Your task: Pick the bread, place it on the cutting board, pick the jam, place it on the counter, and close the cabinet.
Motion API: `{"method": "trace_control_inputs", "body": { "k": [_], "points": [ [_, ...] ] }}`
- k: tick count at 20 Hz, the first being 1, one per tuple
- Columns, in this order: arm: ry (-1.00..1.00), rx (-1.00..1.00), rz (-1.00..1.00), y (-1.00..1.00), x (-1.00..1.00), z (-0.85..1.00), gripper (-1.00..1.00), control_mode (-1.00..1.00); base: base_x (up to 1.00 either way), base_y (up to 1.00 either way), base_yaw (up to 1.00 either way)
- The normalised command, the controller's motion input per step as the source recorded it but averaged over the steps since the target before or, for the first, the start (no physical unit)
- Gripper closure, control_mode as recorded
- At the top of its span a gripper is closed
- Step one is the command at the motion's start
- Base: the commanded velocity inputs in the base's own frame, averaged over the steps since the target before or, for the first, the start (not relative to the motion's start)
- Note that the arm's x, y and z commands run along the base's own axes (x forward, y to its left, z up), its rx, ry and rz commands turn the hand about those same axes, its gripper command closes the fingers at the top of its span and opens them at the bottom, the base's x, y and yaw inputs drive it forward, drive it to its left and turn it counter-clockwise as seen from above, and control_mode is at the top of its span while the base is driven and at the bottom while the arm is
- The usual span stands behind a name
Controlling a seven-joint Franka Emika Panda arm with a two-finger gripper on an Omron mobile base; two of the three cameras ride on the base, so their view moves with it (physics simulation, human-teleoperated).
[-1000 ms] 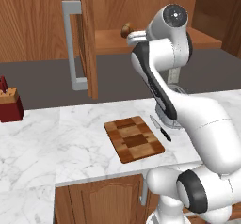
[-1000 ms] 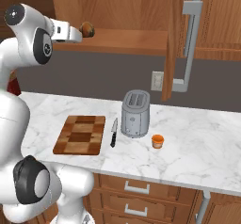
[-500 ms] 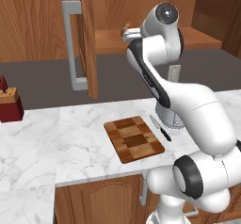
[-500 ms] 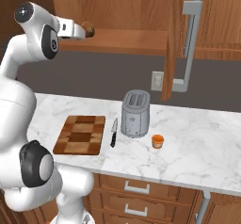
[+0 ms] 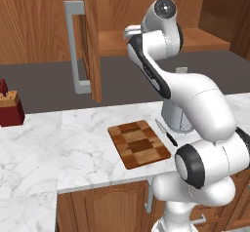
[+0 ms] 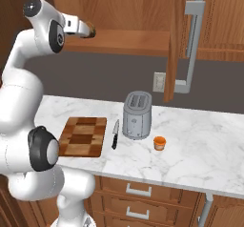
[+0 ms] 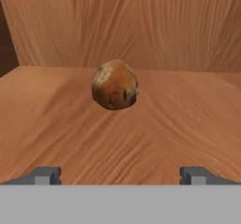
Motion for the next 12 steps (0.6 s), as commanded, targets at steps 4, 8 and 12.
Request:
{"method": "trace_control_inputs", "body": {
  "k": [4, 8, 12],
  "points": [
    [0.05, 0.01, 0.00, 0.00, 0.34, 0.04, -1.00, -1.00, 0.00, 0.00, 0.00],
    [0.06, 0.01, 0.00, 0.00, 0.32, 0.00, -1.00, -1.00, 0.00, 0.00, 0.00],
    [0.02, 0.00, 0.00, 0.06, 0.26, -0.01, -1.00, -1.00, 0.00, 0.00, 0.00]
  ]
}}
